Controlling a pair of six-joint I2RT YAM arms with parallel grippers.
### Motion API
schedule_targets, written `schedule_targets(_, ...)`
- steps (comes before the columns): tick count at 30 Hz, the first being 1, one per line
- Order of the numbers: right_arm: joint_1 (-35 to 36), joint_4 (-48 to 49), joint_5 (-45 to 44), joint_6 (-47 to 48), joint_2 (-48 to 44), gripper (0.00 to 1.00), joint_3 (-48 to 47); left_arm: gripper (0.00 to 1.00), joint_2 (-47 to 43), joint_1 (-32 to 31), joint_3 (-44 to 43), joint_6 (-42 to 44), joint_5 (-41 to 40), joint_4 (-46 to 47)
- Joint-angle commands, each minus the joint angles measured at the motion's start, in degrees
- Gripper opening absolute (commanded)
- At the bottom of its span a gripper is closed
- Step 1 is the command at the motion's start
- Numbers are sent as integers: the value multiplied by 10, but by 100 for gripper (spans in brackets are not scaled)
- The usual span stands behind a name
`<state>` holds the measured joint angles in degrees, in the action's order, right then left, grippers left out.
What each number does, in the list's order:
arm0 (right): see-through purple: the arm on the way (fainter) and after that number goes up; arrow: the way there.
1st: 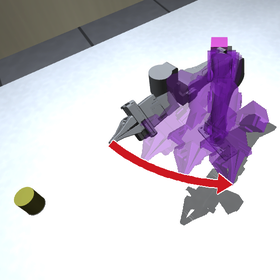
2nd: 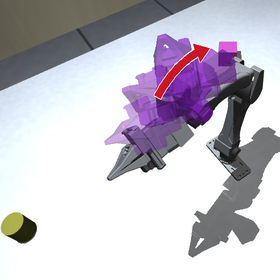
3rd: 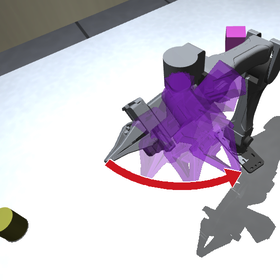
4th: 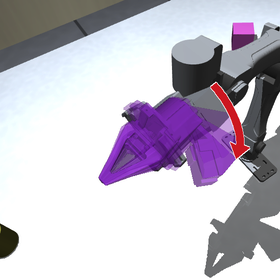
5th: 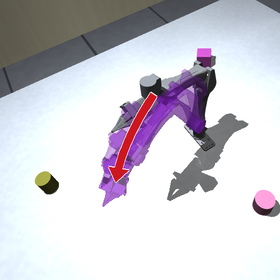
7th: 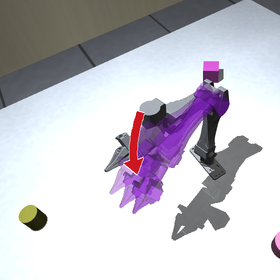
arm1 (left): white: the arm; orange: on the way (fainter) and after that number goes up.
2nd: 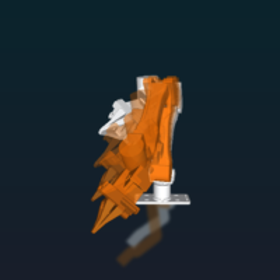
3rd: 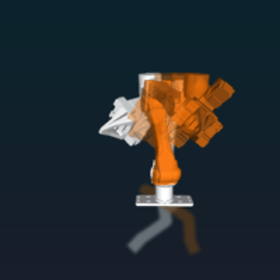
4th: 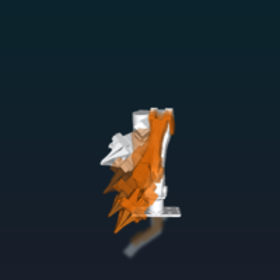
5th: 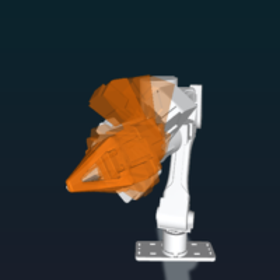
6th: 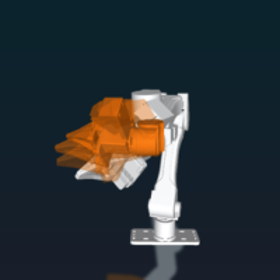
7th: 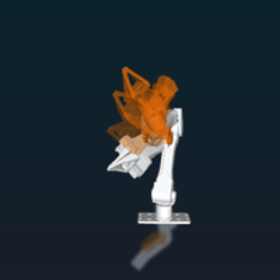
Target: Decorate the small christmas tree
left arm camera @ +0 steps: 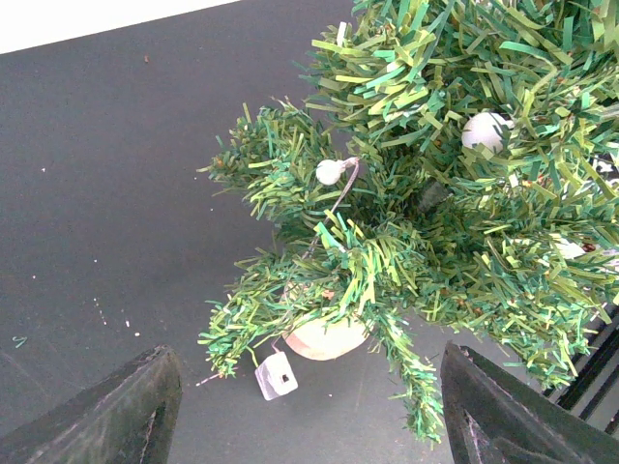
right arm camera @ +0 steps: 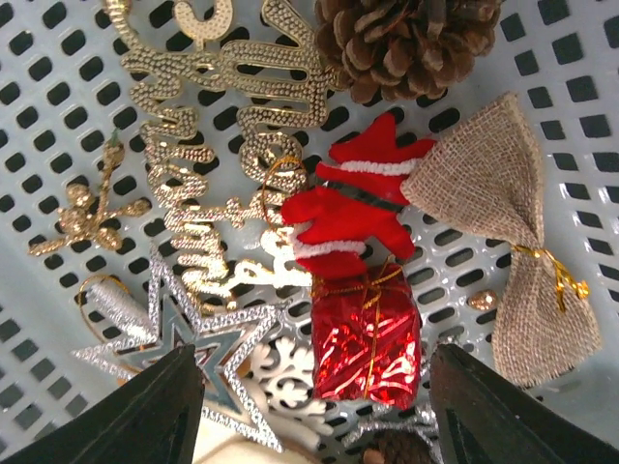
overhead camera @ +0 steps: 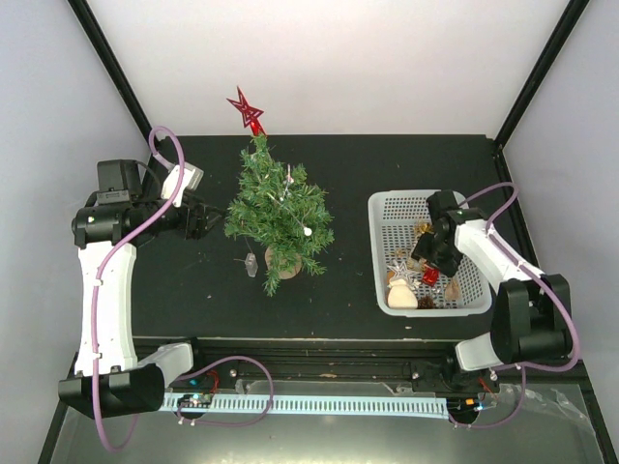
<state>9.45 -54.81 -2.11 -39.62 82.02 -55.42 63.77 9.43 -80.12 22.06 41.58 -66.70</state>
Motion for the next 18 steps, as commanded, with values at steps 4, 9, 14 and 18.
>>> schedule_targets(4, -17, 36, 21, 17, 2, 65, 39, 74, 2, 7, -5, 1, 7, 3)
schedule_targets(9, -16, 48, 30, 21, 6, 61, 61, 74, 7, 9, -7, -1, 8, 5)
schedule_targets(14, -17, 58, 21, 22, 9, 51, 67, 74, 11, 10, -11, -1, 10, 6)
schedule_targets(18, -17, 56, 10, 26, 12, 42, 60, 74, 13, 11, -11, 0, 11, 5)
